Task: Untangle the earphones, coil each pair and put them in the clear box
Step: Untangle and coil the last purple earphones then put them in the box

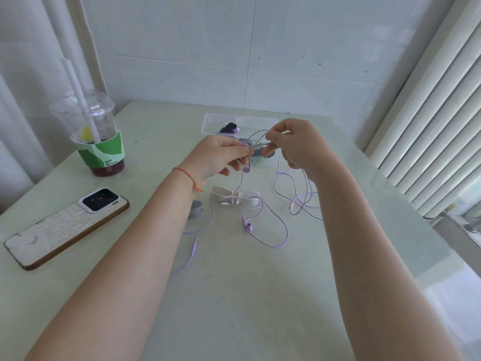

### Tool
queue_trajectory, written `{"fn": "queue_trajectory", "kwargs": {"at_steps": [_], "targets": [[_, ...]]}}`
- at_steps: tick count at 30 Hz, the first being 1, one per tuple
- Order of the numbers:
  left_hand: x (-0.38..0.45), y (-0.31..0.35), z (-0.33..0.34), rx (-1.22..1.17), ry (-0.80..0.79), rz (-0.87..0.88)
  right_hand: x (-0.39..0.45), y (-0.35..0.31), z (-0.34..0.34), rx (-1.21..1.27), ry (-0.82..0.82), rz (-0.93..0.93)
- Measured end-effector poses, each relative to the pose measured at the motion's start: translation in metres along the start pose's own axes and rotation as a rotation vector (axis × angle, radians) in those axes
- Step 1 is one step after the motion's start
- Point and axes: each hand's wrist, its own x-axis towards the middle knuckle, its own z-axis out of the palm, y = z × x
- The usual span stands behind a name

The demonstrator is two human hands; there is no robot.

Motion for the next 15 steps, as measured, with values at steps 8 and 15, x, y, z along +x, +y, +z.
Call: {"fn": "queue_trajectory", "kwargs": {"at_steps": [8, 15], "targets": [[0.0009, -0.0017, -0.0027, -0.069, 0.077, 0.004, 0.0007, 0.0025, -0.0014, 0.042, -0.048, 0.016], [-0.0031, 0.0038, -0.0018, -0.179, 0.016, -0.049, -0.0037, 0.0001, -0.0002, -0.011, -0.123, 0.018]]}}
